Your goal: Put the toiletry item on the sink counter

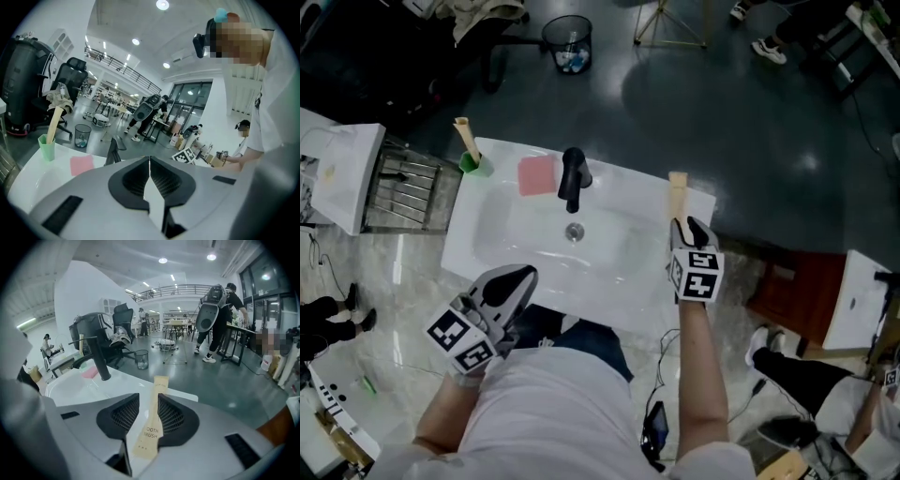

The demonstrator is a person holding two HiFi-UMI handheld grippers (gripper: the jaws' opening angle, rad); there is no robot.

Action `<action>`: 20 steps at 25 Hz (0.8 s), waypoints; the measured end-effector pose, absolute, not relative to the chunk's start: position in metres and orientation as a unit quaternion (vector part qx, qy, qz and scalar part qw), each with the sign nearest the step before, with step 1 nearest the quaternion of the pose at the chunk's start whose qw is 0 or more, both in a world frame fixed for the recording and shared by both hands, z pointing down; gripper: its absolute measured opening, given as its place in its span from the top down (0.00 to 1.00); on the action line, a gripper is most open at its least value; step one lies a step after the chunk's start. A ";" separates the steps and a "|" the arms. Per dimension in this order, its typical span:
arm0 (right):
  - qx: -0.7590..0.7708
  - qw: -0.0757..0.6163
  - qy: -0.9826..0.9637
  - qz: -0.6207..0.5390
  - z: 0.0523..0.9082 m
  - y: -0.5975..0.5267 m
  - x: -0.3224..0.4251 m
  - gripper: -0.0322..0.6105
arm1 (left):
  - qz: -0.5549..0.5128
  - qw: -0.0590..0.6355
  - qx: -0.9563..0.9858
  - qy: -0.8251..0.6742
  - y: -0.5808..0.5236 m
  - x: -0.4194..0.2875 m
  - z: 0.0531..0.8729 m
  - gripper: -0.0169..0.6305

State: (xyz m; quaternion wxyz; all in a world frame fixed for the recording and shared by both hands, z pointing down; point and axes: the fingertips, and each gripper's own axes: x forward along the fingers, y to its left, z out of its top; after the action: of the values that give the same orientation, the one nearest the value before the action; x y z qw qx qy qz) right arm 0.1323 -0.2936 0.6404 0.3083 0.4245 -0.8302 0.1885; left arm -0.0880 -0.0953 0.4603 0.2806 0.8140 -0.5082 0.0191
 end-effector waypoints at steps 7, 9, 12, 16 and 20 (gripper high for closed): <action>0.442 0.277 -0.832 0.189 0.586 -0.279 0.137 0.86 | 0.012 0.273 0.833 -0.480 -0.111 -0.080 0.449 0.94; 0.450 0.267 -0.831 0.186 0.569 -0.275 0.140 0.88 | 0.007 0.269 0.841 -0.469 -0.119 -0.076 0.447 0.94; 0.464 0.251 -0.830 0.181 0.544 -0.269 0.144 0.89 | 0.002 0.263 0.852 -0.453 -0.132 -0.071 0.442 0.94; 0.476 0.224 -0.831 0.179 0.509 -0.255 0.149 0.89 | -0.003 0.266 0.860 -0.436 -0.142 -0.062 0.438 0.94; 0.492 0.200 -0.830 0.171 0.477 -0.239 0.154 0.90 | -0.008 0.265 0.871 -0.413 -0.152 -0.051 0.432 0.94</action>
State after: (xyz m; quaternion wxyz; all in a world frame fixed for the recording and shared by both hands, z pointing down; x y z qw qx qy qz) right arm 0.1545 -0.2393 0.4772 0.1999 0.4919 -0.8300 0.1706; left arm -0.0506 -0.1522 0.4322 0.2654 0.8712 -0.4129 -0.0082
